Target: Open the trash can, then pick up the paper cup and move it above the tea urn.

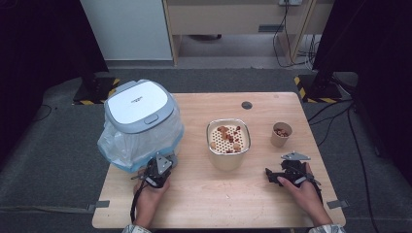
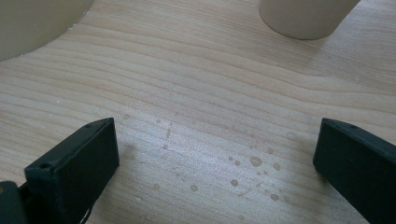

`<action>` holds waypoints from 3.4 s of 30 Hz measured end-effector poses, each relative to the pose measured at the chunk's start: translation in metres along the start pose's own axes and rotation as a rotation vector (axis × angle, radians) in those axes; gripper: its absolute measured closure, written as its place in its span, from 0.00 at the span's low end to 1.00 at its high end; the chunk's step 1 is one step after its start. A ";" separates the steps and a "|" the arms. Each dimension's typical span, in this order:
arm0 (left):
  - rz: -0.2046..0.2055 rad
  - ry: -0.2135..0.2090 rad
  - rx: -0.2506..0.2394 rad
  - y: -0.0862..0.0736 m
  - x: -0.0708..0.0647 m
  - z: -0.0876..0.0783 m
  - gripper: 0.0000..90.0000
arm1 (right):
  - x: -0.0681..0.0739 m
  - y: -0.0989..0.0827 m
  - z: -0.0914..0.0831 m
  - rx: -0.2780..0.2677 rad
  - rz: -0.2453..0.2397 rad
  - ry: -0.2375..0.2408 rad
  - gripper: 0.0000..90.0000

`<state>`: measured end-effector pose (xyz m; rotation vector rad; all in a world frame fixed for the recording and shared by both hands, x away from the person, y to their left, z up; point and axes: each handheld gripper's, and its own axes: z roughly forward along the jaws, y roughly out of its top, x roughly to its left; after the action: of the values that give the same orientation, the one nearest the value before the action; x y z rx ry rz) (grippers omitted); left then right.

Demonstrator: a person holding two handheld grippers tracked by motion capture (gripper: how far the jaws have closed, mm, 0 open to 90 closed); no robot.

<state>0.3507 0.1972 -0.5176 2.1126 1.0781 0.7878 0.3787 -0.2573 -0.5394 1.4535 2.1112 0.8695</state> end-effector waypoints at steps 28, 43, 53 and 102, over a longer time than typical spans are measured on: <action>-0.020 -0.011 0.015 -0.006 0.000 0.006 0.99 | -0.006 0.005 -0.004 0.010 0.016 0.018 0.06; -0.022 -0.017 0.016 -0.006 0.001 0.006 0.99 | -0.007 0.007 -0.008 0.000 0.018 0.015 0.05; -0.022 -0.014 0.016 -0.005 0.001 0.006 0.99 | -0.016 0.012 -0.017 -0.077 0.087 0.011 0.06; -0.030 -0.014 0.011 -0.006 0.001 0.006 0.99 | -0.052 0.073 0.040 -0.224 0.179 -0.061 0.13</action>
<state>0.3528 0.1988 -0.5258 2.1036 1.1062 0.7533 0.4720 -0.2771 -0.5163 1.5440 1.7954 1.0752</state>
